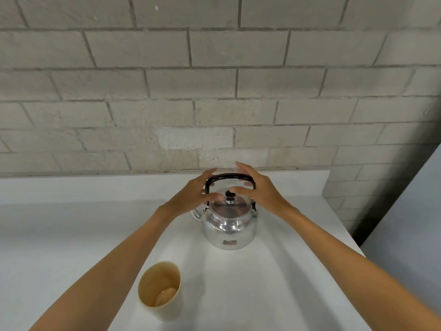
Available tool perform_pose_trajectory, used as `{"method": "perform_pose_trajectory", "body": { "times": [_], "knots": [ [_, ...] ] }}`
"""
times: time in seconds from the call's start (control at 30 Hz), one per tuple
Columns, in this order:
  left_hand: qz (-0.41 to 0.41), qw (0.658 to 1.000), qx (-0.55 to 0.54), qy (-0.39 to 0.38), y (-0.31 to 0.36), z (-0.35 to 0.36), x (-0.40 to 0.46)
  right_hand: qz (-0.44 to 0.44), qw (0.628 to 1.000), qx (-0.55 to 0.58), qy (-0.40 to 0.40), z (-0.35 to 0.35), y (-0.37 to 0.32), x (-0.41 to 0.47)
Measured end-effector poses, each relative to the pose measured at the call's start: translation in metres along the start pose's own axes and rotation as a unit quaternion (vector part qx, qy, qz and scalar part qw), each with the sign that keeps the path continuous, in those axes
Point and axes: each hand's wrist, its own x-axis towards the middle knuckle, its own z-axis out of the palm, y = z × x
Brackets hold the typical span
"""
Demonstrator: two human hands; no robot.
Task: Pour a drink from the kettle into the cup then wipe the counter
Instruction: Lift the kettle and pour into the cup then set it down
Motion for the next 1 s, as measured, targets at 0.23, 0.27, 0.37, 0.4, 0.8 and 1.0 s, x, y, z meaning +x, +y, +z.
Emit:
{"method": "perform_pose_trajectory", "body": {
  "times": [0.23,0.27,0.37,0.4,0.8,1.0],
  "knots": [
    [0.007,0.991,-0.128,0.036,0.011,0.006,0.007,-0.014,0.992,0.102,0.069,0.006,0.002,0.007],
    [0.005,0.987,-0.155,0.032,0.013,0.006,0.007,-0.017,0.991,0.113,0.075,0.007,0.002,0.006],
    [0.004,0.981,-0.19,0.036,0.017,0.006,0.004,-0.017,0.988,0.132,0.083,0.007,-0.001,0.005],
    [0.004,0.98,-0.194,0.038,0.018,0.006,0.003,-0.015,0.988,0.133,0.082,0.006,-0.002,0.005],
    [0.026,0.991,-0.115,0.058,0.044,0.011,-0.012,-0.002,0.989,0.117,0.089,-0.012,-0.026,-0.02],
    [0.032,0.989,-0.132,0.058,0.081,0.007,-0.031,-0.01,0.988,0.119,0.094,-0.034,-0.063,-0.045]
  ]
}}
